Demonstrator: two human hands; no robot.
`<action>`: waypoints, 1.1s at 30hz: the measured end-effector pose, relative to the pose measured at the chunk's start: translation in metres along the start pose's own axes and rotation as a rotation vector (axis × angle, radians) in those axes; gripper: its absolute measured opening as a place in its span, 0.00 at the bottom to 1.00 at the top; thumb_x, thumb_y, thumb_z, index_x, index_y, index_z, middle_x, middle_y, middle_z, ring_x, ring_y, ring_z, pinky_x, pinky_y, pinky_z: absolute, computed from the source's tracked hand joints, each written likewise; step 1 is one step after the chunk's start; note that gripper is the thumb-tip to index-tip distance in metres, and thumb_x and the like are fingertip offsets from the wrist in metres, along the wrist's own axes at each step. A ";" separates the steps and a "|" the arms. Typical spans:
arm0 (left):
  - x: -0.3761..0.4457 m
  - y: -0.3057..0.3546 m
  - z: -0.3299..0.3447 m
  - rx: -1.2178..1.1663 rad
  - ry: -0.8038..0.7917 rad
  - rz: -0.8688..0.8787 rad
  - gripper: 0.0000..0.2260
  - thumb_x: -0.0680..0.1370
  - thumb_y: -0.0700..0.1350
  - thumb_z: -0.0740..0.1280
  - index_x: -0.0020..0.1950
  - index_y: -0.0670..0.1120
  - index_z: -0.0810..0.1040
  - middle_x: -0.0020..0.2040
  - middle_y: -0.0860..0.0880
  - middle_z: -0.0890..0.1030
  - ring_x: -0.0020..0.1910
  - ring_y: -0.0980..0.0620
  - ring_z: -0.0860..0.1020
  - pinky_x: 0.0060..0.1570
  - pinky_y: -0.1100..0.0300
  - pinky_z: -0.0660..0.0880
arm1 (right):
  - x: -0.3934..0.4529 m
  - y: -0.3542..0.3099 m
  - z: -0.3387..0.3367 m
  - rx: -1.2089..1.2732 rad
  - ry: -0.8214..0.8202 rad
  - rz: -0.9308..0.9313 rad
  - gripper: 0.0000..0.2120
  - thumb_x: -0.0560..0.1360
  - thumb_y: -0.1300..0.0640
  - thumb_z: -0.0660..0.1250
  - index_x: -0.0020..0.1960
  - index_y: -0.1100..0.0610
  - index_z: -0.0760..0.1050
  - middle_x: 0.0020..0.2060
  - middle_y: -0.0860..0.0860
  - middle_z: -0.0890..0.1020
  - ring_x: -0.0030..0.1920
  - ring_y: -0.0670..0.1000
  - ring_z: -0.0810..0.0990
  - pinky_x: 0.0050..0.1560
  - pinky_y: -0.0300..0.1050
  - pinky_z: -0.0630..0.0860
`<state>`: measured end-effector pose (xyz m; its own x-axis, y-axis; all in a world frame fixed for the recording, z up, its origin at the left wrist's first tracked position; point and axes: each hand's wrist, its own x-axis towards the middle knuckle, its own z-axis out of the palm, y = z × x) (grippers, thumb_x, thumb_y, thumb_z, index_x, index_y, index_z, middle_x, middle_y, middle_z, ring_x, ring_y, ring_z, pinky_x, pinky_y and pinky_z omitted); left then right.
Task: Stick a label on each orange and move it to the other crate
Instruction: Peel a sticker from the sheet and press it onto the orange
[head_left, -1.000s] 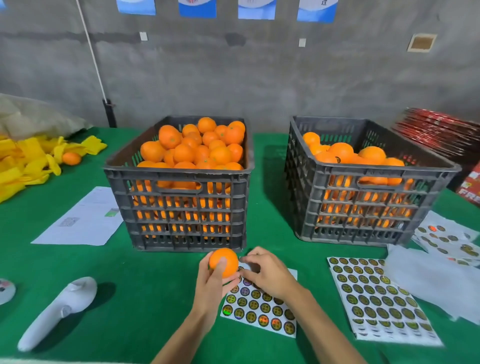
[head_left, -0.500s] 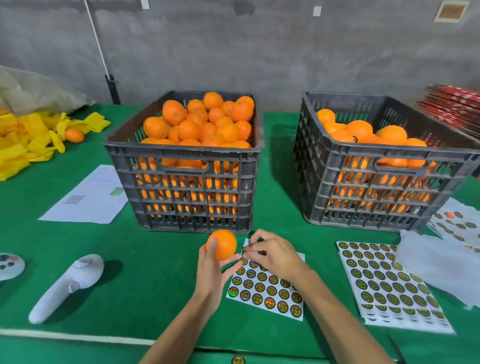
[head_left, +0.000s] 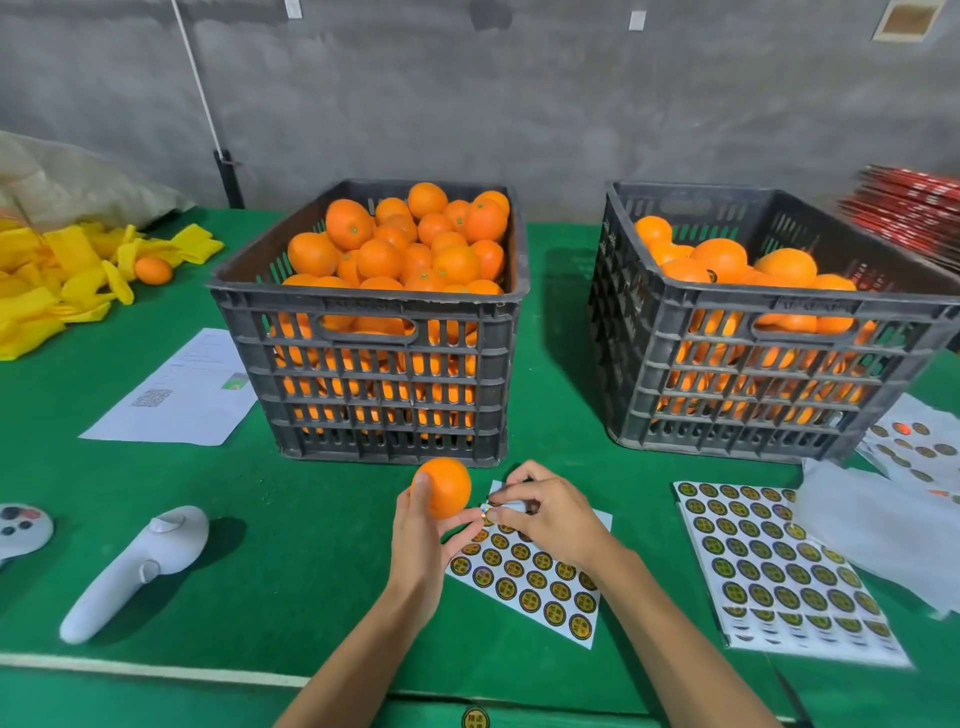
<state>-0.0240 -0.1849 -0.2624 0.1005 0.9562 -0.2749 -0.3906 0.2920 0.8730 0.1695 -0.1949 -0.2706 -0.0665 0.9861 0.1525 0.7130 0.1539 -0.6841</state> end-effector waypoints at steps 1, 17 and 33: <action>0.000 0.000 0.000 0.002 -0.001 0.002 0.15 0.85 0.57 0.59 0.68 0.50 0.69 0.63 0.40 0.76 0.51 0.40 0.86 0.52 0.44 0.83 | 0.000 -0.002 0.000 0.033 0.007 0.022 0.12 0.75 0.41 0.74 0.55 0.44 0.86 0.48 0.38 0.75 0.36 0.43 0.72 0.38 0.35 0.66; -0.006 0.005 0.009 0.055 -0.048 0.014 0.20 0.84 0.56 0.61 0.73 0.47 0.68 0.63 0.41 0.78 0.49 0.46 0.87 0.59 0.46 0.80 | 0.002 -0.023 -0.009 0.289 0.369 0.090 0.05 0.79 0.49 0.71 0.48 0.48 0.86 0.45 0.42 0.82 0.49 0.46 0.81 0.54 0.48 0.78; -0.006 0.086 0.153 -0.039 -0.286 -0.026 0.17 0.82 0.57 0.66 0.64 0.48 0.77 0.58 0.39 0.83 0.51 0.42 0.87 0.52 0.48 0.83 | -0.009 -0.078 -0.127 -0.426 0.553 -0.208 0.34 0.79 0.35 0.61 0.78 0.54 0.65 0.74 0.46 0.68 0.67 0.47 0.75 0.61 0.41 0.78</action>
<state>0.0820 -0.1623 -0.1240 0.3633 0.9165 -0.1676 -0.4190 0.3213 0.8492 0.2031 -0.2235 -0.1278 0.0523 0.7455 0.6644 0.9415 0.1850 -0.2816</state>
